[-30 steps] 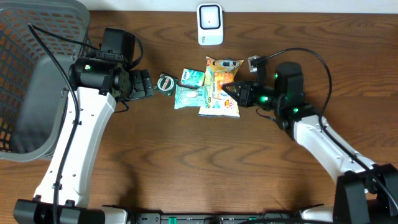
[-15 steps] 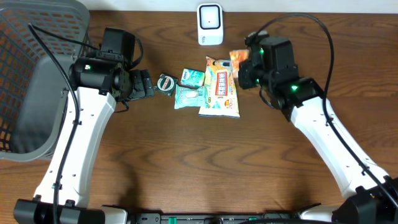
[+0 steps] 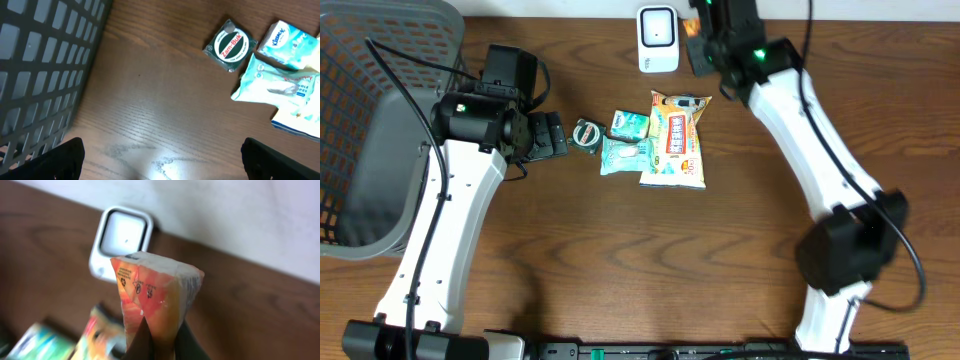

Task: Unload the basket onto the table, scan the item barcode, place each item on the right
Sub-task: 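Swing the orange box to the far right and release it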

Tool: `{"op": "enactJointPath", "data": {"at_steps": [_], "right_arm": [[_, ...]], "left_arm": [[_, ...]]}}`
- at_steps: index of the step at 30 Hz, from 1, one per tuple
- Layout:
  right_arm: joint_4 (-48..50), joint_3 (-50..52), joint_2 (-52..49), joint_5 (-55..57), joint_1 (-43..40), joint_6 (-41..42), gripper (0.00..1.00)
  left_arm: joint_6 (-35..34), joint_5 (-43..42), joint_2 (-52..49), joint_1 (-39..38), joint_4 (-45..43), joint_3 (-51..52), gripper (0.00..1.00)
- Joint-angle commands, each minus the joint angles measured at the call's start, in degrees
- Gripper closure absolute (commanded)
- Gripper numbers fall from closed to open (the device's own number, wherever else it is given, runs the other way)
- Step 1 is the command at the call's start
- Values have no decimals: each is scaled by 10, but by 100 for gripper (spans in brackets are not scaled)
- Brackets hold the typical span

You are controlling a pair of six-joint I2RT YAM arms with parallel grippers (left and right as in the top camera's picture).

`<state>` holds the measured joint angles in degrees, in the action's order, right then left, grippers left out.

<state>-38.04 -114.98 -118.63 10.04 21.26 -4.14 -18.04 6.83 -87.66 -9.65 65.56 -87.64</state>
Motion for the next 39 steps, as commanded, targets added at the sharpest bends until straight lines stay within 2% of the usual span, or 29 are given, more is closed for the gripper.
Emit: {"op": "enactJointPath", "data": {"at_steps": [1,5,11,16,19,26,30,33,39], "right_arm": [[20,-83,-64,40,2,-61,99],[115,-116,-121,49,9,-107,99],[226,-116,-180,90,36,-248,99],[258,-116,-224,104,55,-375,99],[257,-116,-246,125,64,-420,99],[264,-116,-245,172,66,-405,99],[269,-118,-225,204,60,-369,99],[238,-118,-197,204,41,-318,99],[85,-118,-135,204,-52,-156,99]], "left_arm": [[-3,9,1,1,1,0,1],[-3,9,1,1,1,0,1],[-3,9,1,1,1,0,1],[-3,9,1,1,2,0,1],[-3,9,1,1,1,0,2],[-3,9,1,1,2,0,1],[-3,9,1,1,1,0,1],[-3,9,1,1,1,0,1],[-3,9,1,1,1,0,1]]}}
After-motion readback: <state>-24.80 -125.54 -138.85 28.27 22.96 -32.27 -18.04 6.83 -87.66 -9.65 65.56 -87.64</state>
